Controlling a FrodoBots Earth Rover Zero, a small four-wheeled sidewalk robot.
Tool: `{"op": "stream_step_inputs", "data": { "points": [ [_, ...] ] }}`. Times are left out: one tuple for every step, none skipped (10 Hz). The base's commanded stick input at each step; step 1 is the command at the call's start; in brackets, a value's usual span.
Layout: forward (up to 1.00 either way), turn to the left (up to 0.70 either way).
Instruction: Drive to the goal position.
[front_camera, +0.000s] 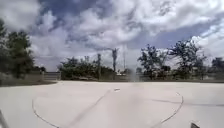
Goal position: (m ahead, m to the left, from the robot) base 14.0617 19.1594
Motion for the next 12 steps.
{"op": "stream_step_inputs", "data": {
  "points": [
    [0.69,0.01],
    [0.69,0.01],
    [0.69,0.01],
    [0.69,0.01],
    [0.69,0.01],
    [0.69,0.01],
    [0.69,0.01],
    [0.69,0.01],
    [0.69,0.01],
    [0.69,0.06],
    [0.69,0.14],
    [0.69,0.14]
  ]
}}
